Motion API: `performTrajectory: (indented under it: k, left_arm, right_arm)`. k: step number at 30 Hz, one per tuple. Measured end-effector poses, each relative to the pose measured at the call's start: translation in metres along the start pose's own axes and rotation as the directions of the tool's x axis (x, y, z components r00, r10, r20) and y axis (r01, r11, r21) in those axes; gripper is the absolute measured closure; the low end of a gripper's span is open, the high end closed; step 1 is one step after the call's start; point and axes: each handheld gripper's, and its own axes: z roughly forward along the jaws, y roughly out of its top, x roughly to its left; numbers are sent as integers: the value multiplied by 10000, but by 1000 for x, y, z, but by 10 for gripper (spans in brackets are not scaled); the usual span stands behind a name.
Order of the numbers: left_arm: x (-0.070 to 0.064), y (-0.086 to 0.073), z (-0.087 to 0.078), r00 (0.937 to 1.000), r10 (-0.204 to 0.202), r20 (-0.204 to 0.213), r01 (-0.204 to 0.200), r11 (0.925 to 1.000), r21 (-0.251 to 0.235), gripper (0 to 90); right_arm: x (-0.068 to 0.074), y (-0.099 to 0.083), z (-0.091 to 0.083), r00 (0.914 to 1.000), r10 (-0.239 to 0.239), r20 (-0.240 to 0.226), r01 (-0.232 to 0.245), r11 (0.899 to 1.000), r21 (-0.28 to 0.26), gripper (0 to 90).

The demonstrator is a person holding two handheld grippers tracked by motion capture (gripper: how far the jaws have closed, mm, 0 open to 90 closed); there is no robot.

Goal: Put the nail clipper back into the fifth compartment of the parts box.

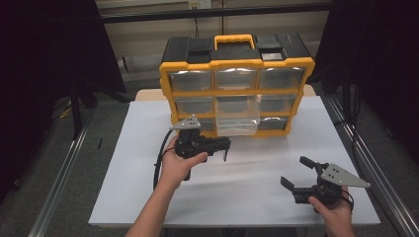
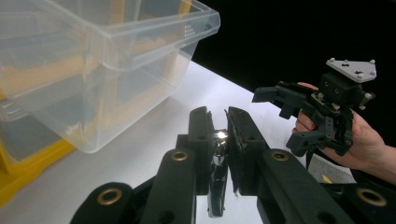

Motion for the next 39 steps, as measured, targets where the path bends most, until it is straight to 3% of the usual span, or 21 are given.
performTrajectory:
  k: [15,39]
  left_arm:
    - [-2,17,-3,9999,56,160,-53,9998,-193,808]
    - [-3,42,-7,9999,92,76,-89,9987,-500,807]
  right_arm:
    - [1,0,1,10000,37,-40,-36,10000,36,14]
    - [1,0,1,10000,21,-71,-21,10000,58,14]
